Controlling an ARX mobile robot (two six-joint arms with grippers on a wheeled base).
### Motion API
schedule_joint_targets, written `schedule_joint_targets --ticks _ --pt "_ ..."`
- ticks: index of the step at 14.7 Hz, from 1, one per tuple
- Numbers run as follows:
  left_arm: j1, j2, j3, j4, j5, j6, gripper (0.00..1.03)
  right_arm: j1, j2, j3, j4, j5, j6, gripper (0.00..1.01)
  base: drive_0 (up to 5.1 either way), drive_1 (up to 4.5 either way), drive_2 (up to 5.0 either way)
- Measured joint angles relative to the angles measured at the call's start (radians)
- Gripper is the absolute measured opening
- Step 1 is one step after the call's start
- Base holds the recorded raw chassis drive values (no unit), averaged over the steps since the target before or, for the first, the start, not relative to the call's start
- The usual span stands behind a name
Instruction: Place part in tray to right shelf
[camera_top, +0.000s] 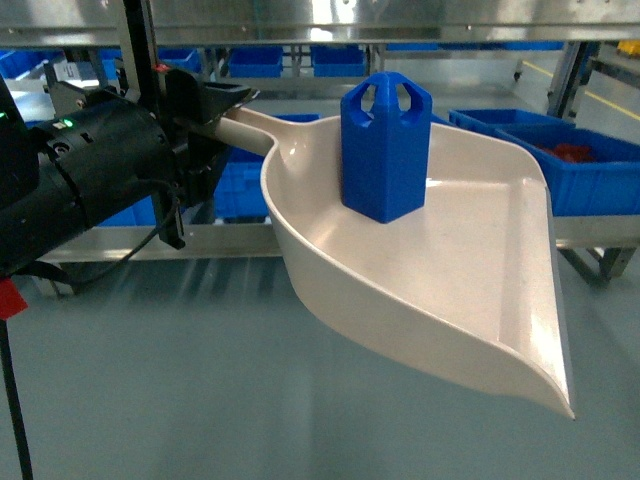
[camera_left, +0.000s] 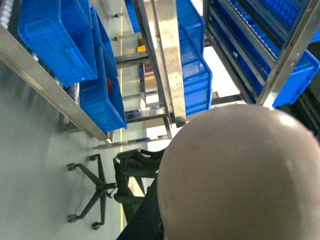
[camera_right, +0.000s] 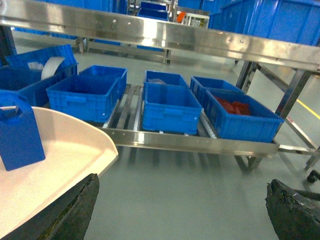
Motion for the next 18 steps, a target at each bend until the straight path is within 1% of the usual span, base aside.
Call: schedule_joint_targets --ticks 18 --pt "0.000 0.000 -0.002 -0.002 0.000 0.000 0.14 0.000 0.000 -0.001 -0.002 0.000 -0.004 0.98 0.0 0.00 0.0"
